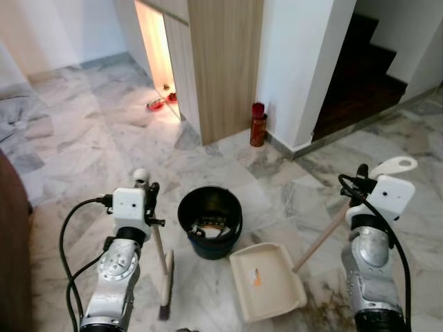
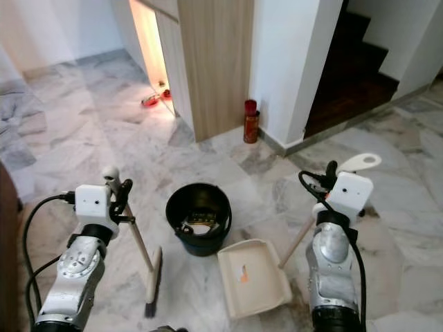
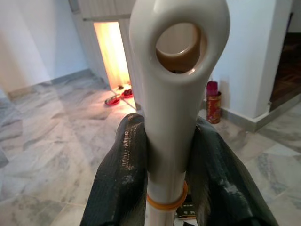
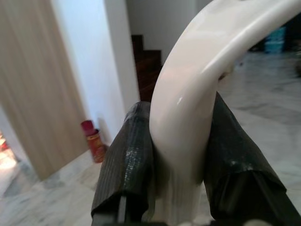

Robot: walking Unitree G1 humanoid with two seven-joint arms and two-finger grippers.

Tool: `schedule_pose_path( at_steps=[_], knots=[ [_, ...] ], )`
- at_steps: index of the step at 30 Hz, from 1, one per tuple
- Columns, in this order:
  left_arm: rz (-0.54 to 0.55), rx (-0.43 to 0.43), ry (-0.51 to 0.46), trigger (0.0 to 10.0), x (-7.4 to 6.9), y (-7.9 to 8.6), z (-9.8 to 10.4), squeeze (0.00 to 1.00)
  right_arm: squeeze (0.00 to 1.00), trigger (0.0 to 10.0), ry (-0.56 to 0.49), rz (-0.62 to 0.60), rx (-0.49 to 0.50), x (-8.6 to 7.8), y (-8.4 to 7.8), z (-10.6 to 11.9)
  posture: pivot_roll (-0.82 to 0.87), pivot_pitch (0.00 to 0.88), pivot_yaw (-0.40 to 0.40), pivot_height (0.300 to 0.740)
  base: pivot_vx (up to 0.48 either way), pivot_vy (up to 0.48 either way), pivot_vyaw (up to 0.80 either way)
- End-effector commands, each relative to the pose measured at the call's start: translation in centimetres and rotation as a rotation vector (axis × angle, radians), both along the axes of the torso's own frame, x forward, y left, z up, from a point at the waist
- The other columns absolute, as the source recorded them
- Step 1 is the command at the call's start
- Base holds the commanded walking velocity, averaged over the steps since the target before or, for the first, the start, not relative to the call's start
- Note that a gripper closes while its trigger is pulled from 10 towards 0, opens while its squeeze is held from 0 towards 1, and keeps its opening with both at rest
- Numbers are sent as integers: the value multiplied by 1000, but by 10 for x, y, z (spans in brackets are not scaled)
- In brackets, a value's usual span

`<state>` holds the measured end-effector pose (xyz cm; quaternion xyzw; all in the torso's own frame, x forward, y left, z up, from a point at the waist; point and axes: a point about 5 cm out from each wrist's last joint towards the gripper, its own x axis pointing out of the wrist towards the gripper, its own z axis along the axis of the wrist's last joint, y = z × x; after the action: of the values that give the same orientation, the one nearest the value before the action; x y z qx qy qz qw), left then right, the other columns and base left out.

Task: Sweep floor

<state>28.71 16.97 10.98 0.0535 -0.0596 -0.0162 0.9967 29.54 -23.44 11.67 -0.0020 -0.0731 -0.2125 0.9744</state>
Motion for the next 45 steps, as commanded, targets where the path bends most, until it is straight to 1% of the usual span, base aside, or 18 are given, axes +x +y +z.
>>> schedule_pose_path(
  at_steps=[1, 3, 8, 11, 19, 26, 31, 34, 37, 42, 43, 45],
  knots=[
    [4, -1, -45, 10000, 3, 2, 10, 0, 0, 10000, -53, -7, 0, 2, 1, 10, -2, 0, 12, 740, 0, 0, 0],
    [4, -4, -47, 10000, 3, 1, 10, 0, 0, 10000, -56, -16, 23, 2, 0, 9, -9, 0, 15, 740, 0, 0, 0],
    [-2, -9, -44, 10000, 5, -1, 9, 0, 0, 10000, -52, -17, 27, 2, -2, 10, -21, 0, 20, 740, 0, 0, 0],
    [-5, -13, -44, 10000, 7, -3, 9, 0, 0, 10000, -60, -23, 53, 2, -2, 9, -21, 0, 20, 740, 0, 0, -800],
    [-12, -16, -48, 10000, 13, -3, 10, 0, 0, 10000, -56, -29, 56, 6, -3, 8, -24, 0, 28, 740, 0, 0, -800],
    [-13, -28, -43, 10000, 21, -2, 10, 0, 0, 10000, -60, -31, 57, 13, -3, 9, -19, 0, 28, 740, 0, 0, -800],
    [-18, -36, -45, 10000, 27, -2, 11, 0, 0, 10000, -72, -41, 61, 18, -6, 13, -15, 0, 25, 740, 0, 0, -800],
    [-3, -40, -59, 10000, 33, 0, 13, 0, 0, 10000, -79, -34, 56, 23, -7, 16, -5, 0, 9, 740, 0, 0, -800],
    [1, -40, -62, 10000, 35, 0, 14, 0, 0, 10000, -78, -33, 54, 25, -7, 16, -4, 0, 7, 740, 0, 0, -800],
    [15, -42, -69, 10000, 39, 2, 14, 0, 0, 10000, -82, -38, 44, 29, -13, 19, 0, 0, -21, 740, 0, 0, -800],
    [32, -38, -69, 10000, 41, 3, 13, 0, 0, 10000, -81, -40, 38, 30, -16, 20, -1, 0, -38, 740, 0, 0, -800],
    [45, -38, -72, 10000, 42, 5, 13, 0, 0, 10000, -81, -40, 34, 31, -18, 21, 0, 0, -42, 740, 0, 0, -800]
  ],
)
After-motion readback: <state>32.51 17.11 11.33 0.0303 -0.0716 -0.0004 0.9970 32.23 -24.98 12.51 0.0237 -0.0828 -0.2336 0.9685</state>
